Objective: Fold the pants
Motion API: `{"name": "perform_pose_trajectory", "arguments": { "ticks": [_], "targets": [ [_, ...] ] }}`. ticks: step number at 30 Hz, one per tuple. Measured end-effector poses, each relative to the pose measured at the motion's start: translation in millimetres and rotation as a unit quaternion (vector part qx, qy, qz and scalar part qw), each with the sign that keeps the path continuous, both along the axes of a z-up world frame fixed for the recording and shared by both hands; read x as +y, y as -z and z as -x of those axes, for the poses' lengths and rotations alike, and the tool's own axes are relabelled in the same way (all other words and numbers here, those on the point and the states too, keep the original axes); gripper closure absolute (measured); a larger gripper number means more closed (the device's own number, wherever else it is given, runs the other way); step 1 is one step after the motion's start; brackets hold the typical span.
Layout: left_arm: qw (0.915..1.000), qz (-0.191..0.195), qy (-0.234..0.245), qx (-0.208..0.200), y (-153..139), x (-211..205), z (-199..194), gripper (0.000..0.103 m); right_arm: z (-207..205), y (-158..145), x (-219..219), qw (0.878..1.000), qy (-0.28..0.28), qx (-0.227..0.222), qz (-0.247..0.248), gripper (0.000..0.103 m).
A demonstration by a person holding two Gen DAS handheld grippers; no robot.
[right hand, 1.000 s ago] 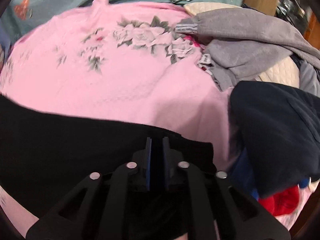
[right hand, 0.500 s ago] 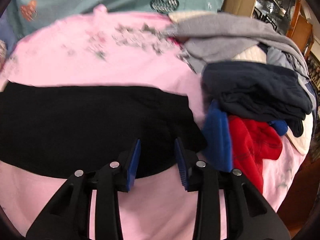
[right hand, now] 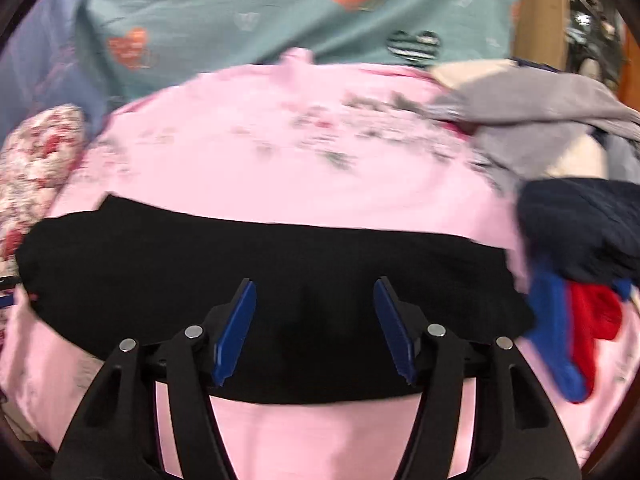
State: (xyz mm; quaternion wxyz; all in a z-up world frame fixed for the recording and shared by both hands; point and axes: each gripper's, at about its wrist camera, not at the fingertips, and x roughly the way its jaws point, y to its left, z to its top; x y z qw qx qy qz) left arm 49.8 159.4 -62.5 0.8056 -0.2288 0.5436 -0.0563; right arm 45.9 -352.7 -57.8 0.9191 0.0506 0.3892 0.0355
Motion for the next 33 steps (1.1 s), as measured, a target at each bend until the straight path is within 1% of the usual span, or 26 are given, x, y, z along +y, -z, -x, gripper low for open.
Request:
{"name": "perform_pose_trajectory", "arguments": {
  "ticks": [1,2,3,4,6,8,11,15,18,19,24,27,30,33],
  "targets": [
    [0.9999,0.010,0.004,0.006,2.1,-1.3,0.5,0.005,0.0,1.0,10.2,1.000,-0.013,-0.001,-0.006,0.041],
    [0.9997,0.019,0.009,0.013,4.3,-3.0,1.0,0.007,-1.0,2.6,19.1,1.000,-0.025,-0.001,-0.008,0.041],
    [0.9993,0.026,0.013,0.022,7.6,-5.4,0.4,0.013,-3.7,4.9,22.2,1.000,-0.030,0.000,-0.009,0.041],
    [0.9990,0.028,0.016,0.030,10.5,-7.5,-0.5,0.022,-4.5,6.8,24.9,0.999,-0.035,0.002,-0.010,0.041],
    [0.9984,0.030,0.018,0.045,15.5,-11.6,-2.8,0.030,-2.4,7.8,28.9,0.999,-0.043,0.001,-0.016,0.041],
    [0.9977,0.046,0.011,0.050,16.6,-12.4,-4.0,0.030,4.1,5.4,29.1,0.999,-0.046,-0.014,-0.018,0.041],
    [0.9982,0.043,0.007,0.042,12.0,-15.8,-7.7,0.030,15.0,0.0,23.5,0.998,-0.050,-0.029,-0.028,0.041],
    [0.9971,0.054,0.000,0.053,14.5,-21.6,-14.0,0.030,15.5,0.1,10.6,0.998,-0.040,-0.037,-0.042,0.041],
    [0.9962,0.065,-0.012,0.056,17.7,-22.2,-20.5,0.031,16.8,3.0,6.9,0.998,-0.035,-0.038,-0.042,0.041],
    [0.9959,0.068,-0.019,0.057,19.0,-20.9,-23.6,0.034,17.6,3.9,7.0,0.998,-0.037,-0.038,-0.042,0.041],
    [0.9933,0.081,-0.045,0.070,26.4,-17.1,-32.2,0.036,20.9,6.0,6.6,0.997,-0.043,-0.039,-0.043,0.041],
    [0.9923,0.082,-0.048,0.080,31.1,-19.4,-34.3,0.045,22.8,6.3,5.2,0.997,-0.045,-0.041,-0.038,0.041],
    [0.9912,0.087,-0.057,0.081,35.5,-20.5,-38.1,0.045,22.3,7.5,5.0,0.998,-0.043,-0.039,-0.031,0.041],
    [0.9918,0.074,-0.066,0.080,37.8,-24.8,-43.8,0.045,21.9,8.3,5.2,0.998,-0.044,-0.038,-0.032,0.040]
  ]
}}
